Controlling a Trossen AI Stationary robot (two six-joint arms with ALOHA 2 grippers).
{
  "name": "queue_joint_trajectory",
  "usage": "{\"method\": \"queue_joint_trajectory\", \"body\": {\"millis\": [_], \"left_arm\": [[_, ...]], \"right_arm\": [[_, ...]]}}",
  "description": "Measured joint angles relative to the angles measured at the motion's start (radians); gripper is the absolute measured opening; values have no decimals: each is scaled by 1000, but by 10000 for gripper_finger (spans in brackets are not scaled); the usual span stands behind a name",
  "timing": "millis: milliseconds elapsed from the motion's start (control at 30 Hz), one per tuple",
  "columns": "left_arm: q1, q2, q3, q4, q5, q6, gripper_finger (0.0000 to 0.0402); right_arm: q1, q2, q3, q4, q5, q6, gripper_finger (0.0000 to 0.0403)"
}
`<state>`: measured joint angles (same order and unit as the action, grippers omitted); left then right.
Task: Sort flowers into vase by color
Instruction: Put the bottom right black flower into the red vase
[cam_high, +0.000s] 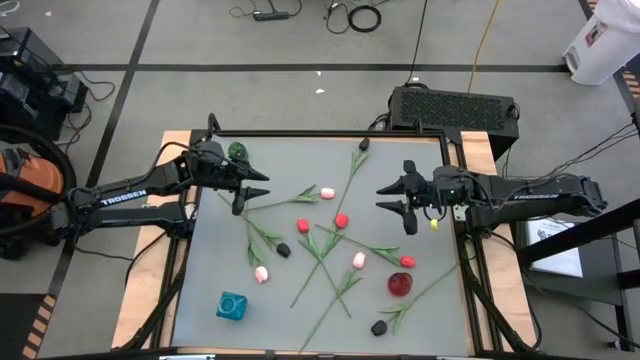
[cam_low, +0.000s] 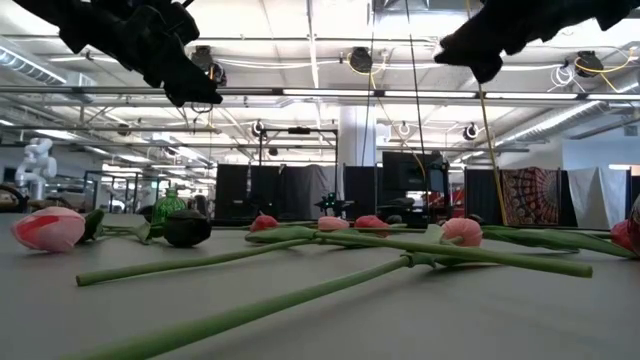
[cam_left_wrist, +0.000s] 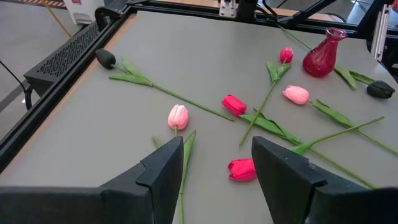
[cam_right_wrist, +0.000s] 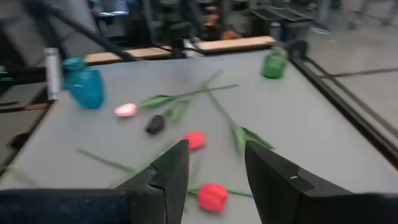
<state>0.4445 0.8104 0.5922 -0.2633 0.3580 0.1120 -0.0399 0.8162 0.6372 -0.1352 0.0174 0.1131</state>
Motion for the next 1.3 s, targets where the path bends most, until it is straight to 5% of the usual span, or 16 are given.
{"method": "queue_joint_trajectory", "body": {"millis": [267,533,1300], "left_arm": [[0,0,0,0,0,0,197],[0,0,0,0,0,0,197],[0,0,0,0,0,0,197]], "right_arm": [[22,0,101,-124,-147,-21,148],[118,0,219,-364,-158,-46,148],[570,59,224,-436,-210,221,148]]}}
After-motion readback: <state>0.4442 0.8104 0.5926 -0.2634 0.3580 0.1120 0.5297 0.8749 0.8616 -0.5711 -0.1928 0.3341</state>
